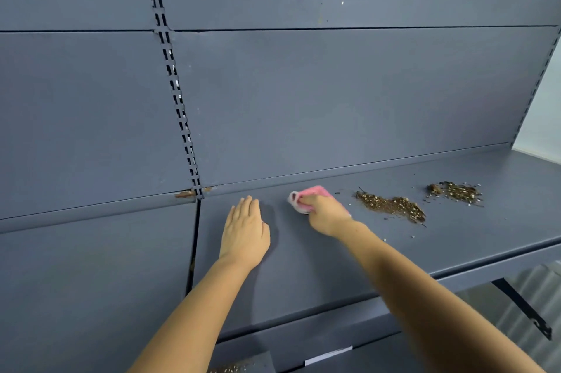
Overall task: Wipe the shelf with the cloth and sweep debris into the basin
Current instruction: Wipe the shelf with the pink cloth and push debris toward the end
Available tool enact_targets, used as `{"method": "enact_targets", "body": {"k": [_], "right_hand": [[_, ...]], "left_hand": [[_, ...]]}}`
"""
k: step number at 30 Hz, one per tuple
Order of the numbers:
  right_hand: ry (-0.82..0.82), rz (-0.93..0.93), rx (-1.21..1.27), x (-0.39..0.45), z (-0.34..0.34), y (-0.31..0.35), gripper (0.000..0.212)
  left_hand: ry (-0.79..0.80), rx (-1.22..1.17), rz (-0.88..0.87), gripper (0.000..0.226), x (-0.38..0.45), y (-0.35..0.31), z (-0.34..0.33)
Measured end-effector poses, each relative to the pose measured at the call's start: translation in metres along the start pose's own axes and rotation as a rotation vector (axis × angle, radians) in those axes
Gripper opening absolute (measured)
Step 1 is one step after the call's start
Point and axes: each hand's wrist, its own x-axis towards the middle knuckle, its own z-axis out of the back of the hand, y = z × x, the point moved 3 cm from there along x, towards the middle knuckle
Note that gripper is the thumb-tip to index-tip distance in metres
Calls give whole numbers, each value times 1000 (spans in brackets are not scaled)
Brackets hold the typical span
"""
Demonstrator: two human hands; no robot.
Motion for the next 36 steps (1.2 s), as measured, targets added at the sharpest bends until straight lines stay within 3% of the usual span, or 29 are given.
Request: {"method": "enact_targets", "body": {"k": [6,9,14,20,25,28,34,36], "right_hand": [[-109,-129,-1,-9,34,-32,49],[-177,23,50,-14,27,10,44],[27,219,-16,-8,-35,69,28],[54,129,-62,20,-31,39,41],[-34,-63,-21,17,7,-20,24],[-42,-128,2,14,23,-39,50],[-133,-20,-26,21,35,14,43],[-93,26,-40,25,27,42,39]], "left_hand": [[-1,8,-21,52,1,-2,-1],[-1,9,-17,52,2,-2,-1],[-22,-1,11,51,1,0,0],[-7,12,-1,53,1,-1,0],[7,14,-10,53,1,-1,-1],[5,11,-13,53,2,-2,-1],[18,4,-16,53,1,-2,0],[17,1,-14,53,1,-2,1]]}}
